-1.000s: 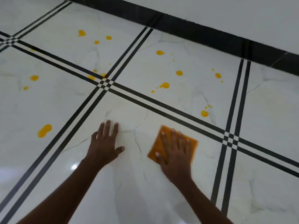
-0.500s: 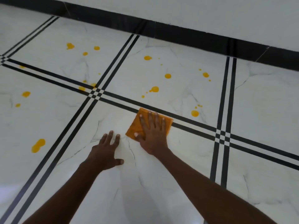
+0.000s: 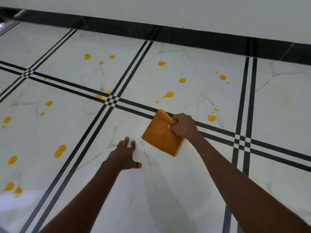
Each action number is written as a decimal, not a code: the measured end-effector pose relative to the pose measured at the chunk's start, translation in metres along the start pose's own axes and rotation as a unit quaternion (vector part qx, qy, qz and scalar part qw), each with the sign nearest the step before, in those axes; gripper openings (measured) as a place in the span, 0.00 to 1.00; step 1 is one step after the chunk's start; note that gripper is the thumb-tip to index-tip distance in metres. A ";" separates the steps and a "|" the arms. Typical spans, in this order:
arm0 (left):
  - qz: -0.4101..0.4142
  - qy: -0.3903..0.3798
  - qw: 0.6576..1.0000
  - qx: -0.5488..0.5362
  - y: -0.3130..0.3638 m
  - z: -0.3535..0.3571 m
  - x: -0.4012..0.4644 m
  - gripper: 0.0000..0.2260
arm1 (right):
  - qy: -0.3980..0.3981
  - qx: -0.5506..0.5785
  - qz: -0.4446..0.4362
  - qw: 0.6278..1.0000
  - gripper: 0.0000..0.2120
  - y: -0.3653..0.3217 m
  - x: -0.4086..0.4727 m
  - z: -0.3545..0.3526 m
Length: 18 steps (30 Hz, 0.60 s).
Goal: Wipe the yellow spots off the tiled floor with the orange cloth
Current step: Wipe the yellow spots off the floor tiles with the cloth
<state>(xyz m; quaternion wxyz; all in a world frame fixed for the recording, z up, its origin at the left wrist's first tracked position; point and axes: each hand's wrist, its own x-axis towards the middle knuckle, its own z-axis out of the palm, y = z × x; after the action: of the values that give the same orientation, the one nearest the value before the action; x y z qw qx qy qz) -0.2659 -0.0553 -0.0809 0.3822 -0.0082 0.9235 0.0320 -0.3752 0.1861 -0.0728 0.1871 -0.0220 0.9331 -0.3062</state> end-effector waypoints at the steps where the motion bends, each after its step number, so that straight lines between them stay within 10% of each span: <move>1: -0.002 -0.004 1.000 -0.003 -0.003 -0.001 0.001 0.50 | 0.014 0.025 0.003 1.000 0.08 0.004 -0.007 -0.010; 9: -0.009 -0.017 1.000 -0.002 -0.003 0.002 0.005 0.50 | 0.177 0.010 0.013 0.984 0.18 0.034 -0.066 -0.109; 14: -0.022 -0.061 0.998 0.021 0.008 -0.012 0.001 0.48 | 0.075 -0.014 0.012 0.997 0.11 0.035 -0.060 -0.062; 18: -0.015 -0.081 0.996 0.017 0.020 -0.046 -0.002 0.39 | 0.048 -0.182 -0.058 0.980 0.26 0.074 -0.041 0.007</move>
<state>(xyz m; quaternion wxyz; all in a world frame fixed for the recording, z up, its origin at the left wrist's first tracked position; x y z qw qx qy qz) -0.2973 -0.0382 -0.0457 0.4559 -0.0126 0.8899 0.0111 -0.3296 0.2481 -0.1070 0.1173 -0.0956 0.9783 -0.1419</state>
